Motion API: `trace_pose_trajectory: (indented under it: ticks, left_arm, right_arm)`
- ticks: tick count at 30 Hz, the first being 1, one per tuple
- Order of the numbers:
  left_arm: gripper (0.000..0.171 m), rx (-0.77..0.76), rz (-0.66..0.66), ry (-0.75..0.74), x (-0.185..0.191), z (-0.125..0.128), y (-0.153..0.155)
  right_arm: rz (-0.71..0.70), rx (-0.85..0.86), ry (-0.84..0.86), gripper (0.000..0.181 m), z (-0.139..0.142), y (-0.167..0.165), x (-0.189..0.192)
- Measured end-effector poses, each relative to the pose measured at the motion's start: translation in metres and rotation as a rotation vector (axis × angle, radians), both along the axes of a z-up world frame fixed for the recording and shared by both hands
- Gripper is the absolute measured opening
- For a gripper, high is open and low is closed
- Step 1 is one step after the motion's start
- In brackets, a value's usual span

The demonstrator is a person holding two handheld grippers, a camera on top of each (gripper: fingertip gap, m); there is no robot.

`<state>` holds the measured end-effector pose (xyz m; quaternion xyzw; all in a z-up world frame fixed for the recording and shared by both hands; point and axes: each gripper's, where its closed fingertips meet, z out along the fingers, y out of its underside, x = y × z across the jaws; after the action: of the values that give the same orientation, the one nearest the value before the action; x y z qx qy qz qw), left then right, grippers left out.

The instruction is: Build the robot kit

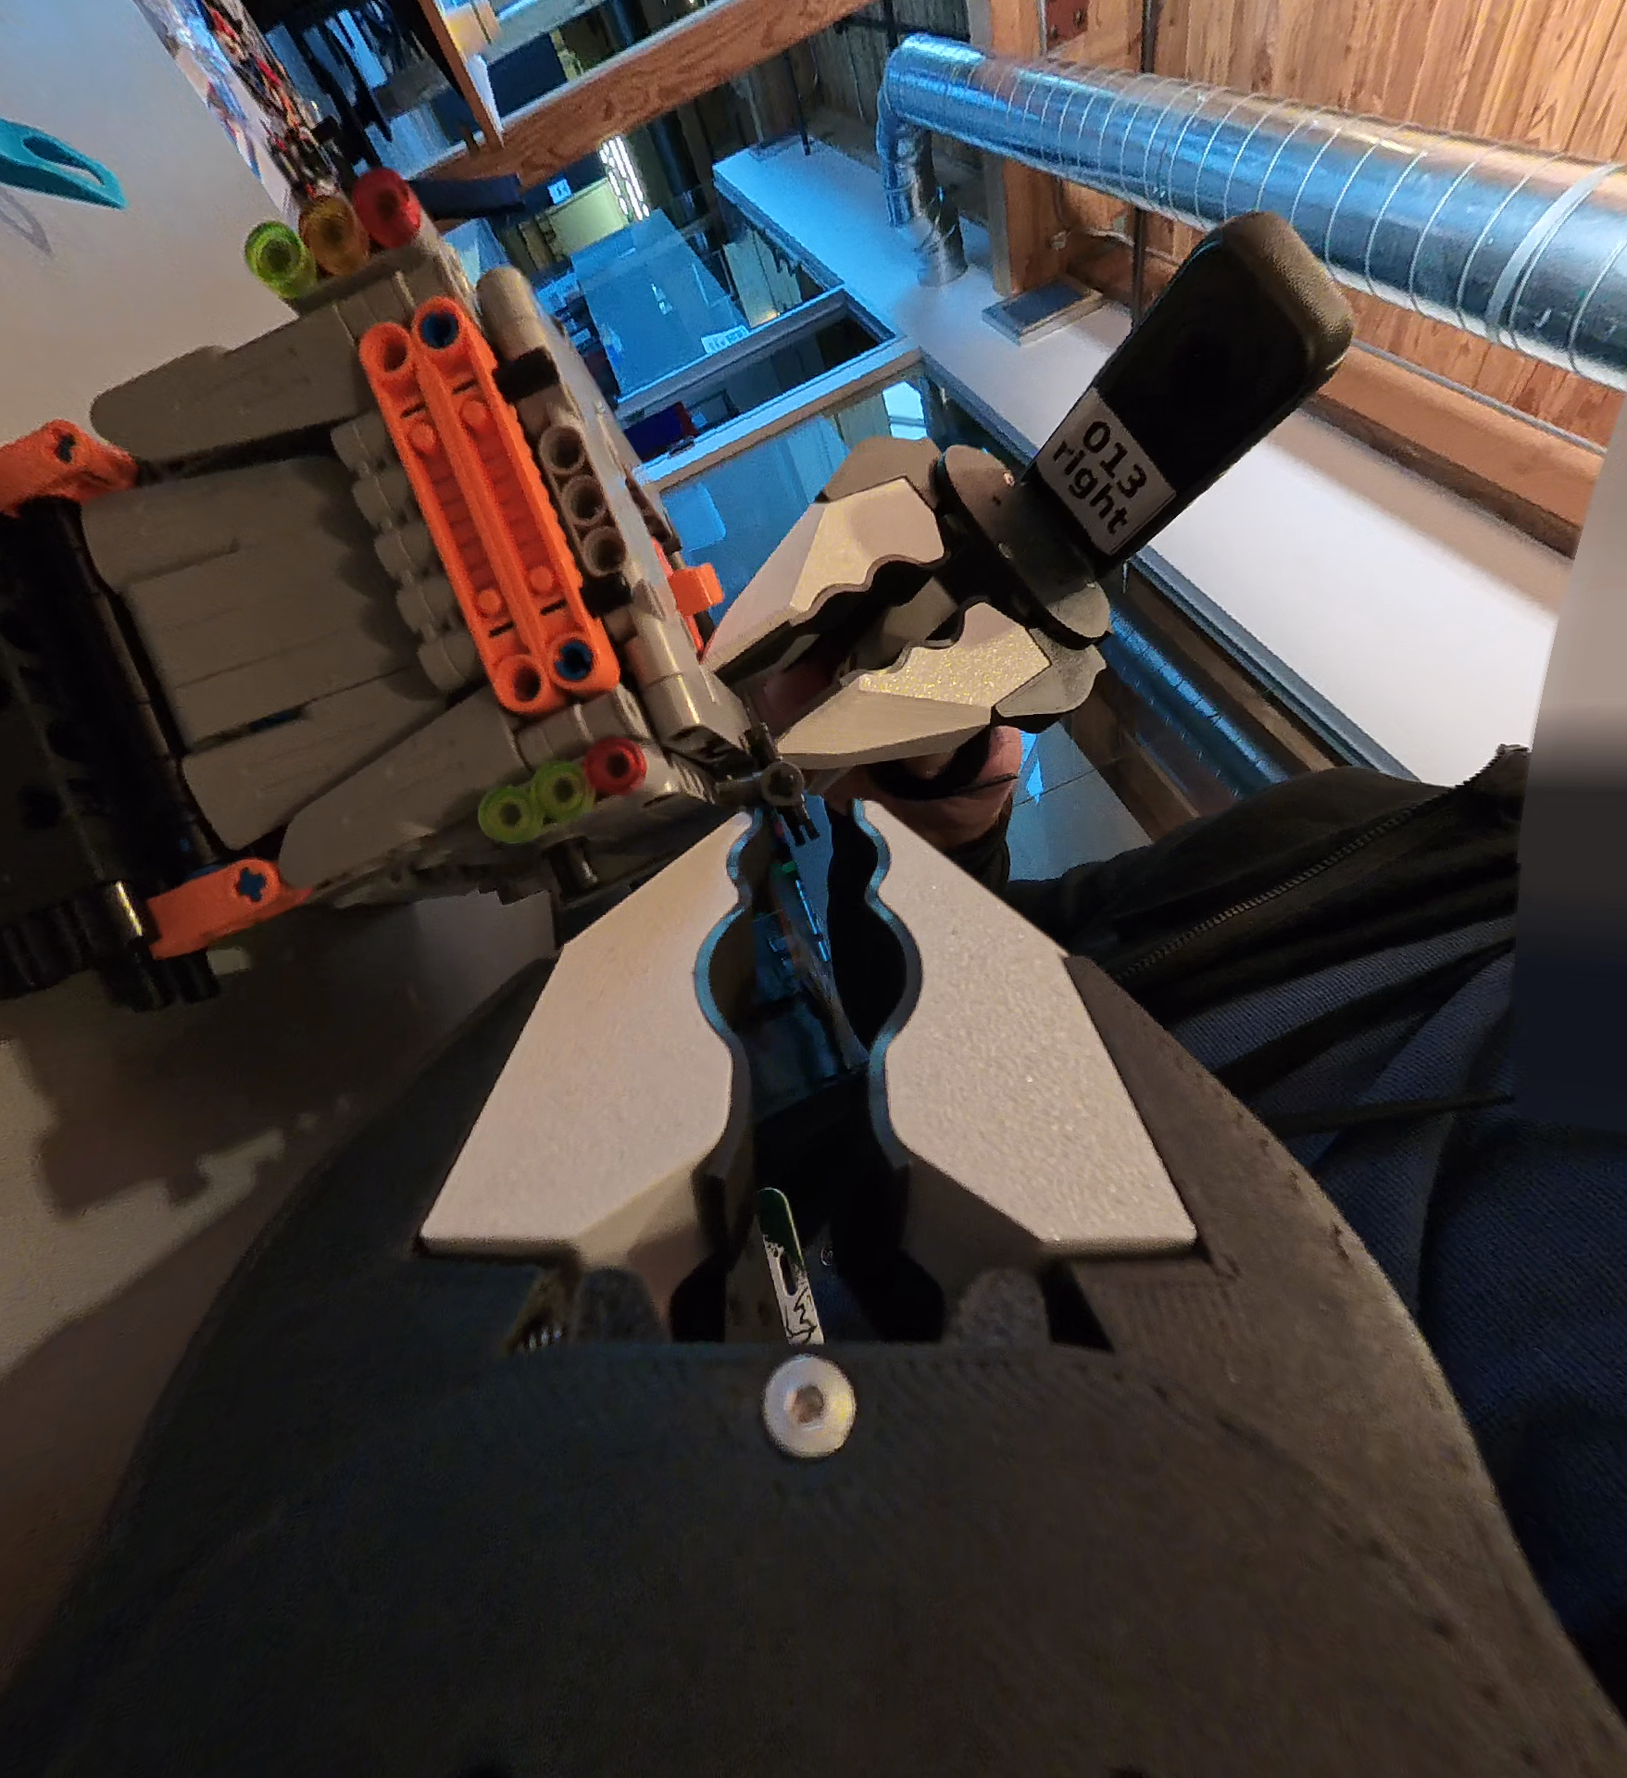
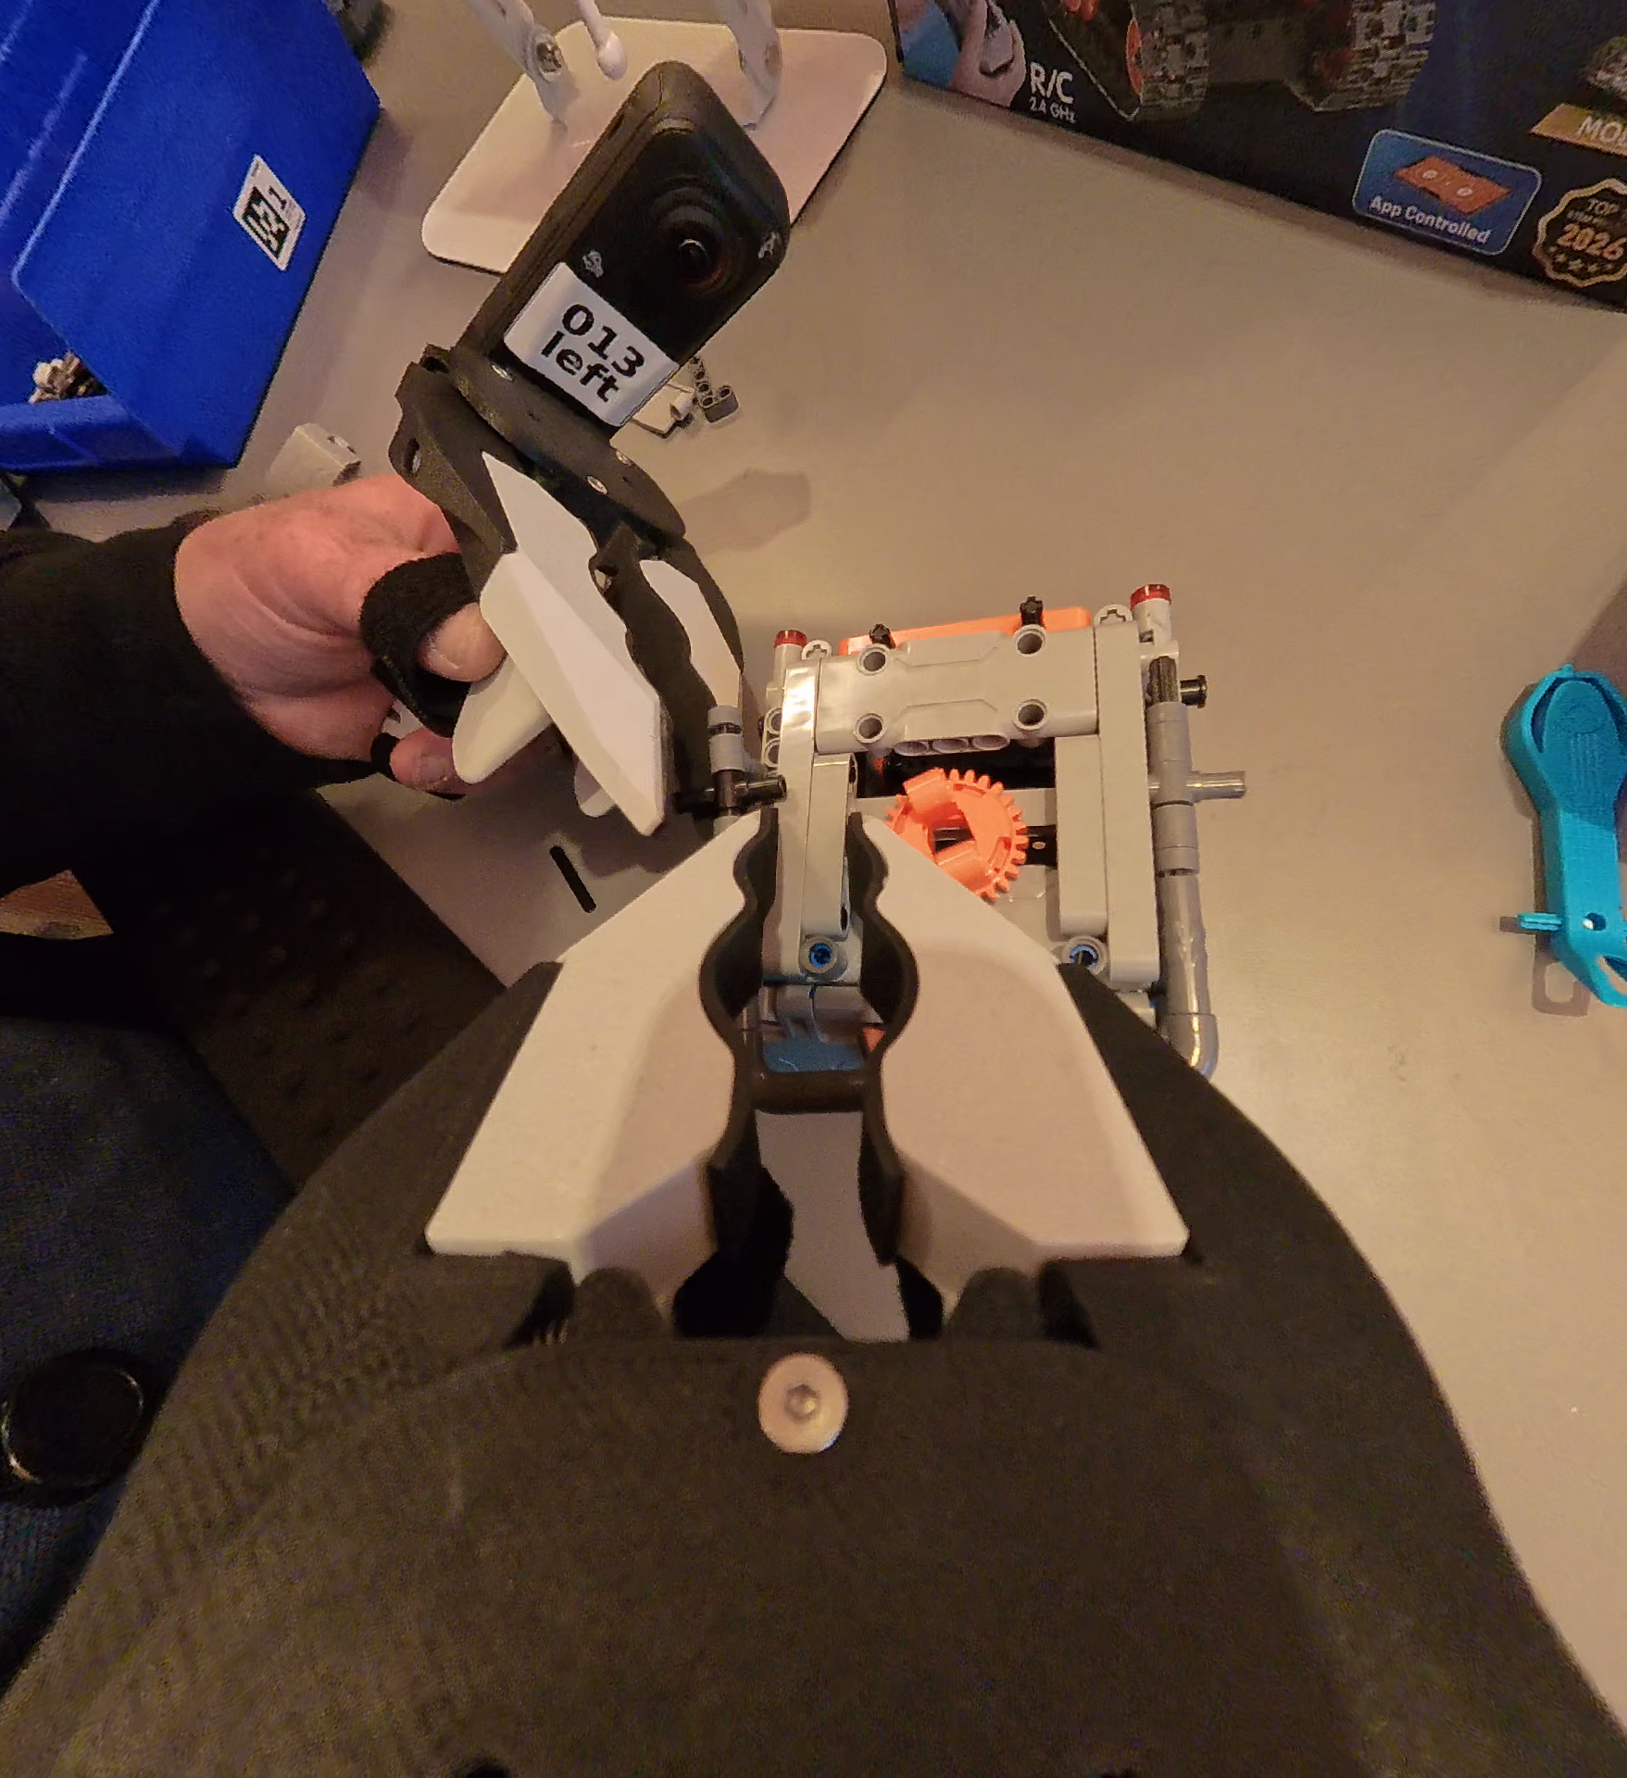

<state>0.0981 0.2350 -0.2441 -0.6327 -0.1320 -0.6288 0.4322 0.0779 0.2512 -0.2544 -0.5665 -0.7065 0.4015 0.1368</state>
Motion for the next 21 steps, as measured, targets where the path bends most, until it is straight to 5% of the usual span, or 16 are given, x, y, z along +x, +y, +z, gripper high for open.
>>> trace_pose_trajectory:
  ticks: [21]
  left_arm:
    - [0.003,-0.028,0.141,-0.027,-0.0018,-0.0025,0.0034]
  right_arm:
    - [-0.002,-0.064,0.017,0.017,0.0039,0.0001,0.0043]
